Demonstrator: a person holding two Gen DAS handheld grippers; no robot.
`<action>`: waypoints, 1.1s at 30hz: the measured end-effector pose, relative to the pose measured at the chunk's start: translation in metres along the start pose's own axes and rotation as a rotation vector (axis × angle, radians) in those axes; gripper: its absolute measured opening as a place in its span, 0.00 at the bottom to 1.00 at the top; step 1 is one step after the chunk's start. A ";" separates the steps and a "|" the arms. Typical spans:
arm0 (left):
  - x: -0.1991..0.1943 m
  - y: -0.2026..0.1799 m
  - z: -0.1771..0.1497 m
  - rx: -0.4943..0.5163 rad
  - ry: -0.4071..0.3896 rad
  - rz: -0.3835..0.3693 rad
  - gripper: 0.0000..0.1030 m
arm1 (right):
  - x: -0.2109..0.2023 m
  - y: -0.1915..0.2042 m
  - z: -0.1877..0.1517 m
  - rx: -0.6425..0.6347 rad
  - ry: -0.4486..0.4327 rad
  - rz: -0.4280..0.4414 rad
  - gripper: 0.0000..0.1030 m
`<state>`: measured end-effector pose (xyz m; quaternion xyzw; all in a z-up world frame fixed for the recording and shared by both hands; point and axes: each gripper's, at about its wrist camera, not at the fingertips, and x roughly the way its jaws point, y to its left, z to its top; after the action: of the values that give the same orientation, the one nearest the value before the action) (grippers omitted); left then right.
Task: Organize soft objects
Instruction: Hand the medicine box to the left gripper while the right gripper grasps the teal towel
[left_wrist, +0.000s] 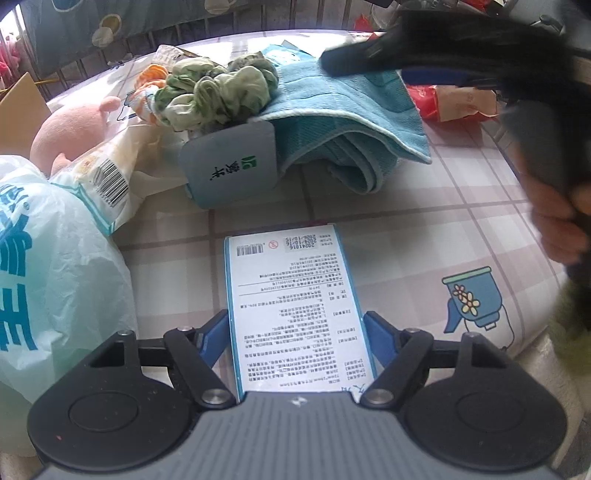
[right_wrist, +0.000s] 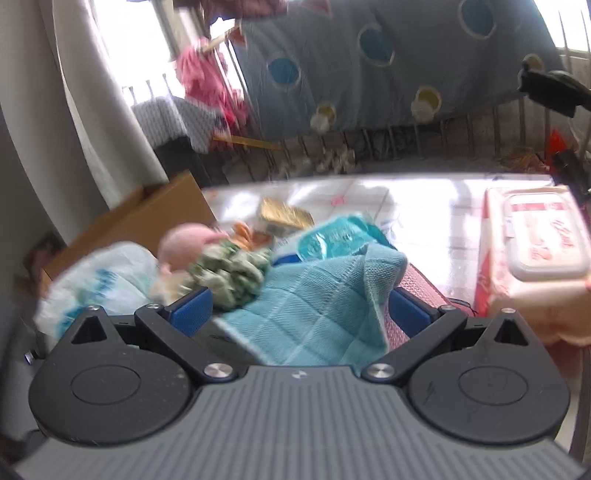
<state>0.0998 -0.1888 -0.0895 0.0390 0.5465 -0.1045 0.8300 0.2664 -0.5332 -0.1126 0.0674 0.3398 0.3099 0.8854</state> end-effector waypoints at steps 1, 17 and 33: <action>0.000 0.001 -0.001 -0.001 -0.002 -0.003 0.75 | 0.008 -0.001 0.000 0.006 0.025 -0.003 0.98; -0.011 0.016 -0.007 -0.018 -0.015 -0.049 0.75 | -0.041 0.007 -0.031 0.124 0.076 -0.058 0.21; -0.010 0.014 -0.009 -0.019 -0.009 -0.085 0.75 | -0.071 0.050 -0.099 -0.202 0.282 -0.189 0.24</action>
<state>0.0913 -0.1728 -0.0845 0.0073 0.5451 -0.1348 0.8275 0.1360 -0.5446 -0.1316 -0.0982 0.4324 0.2645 0.8564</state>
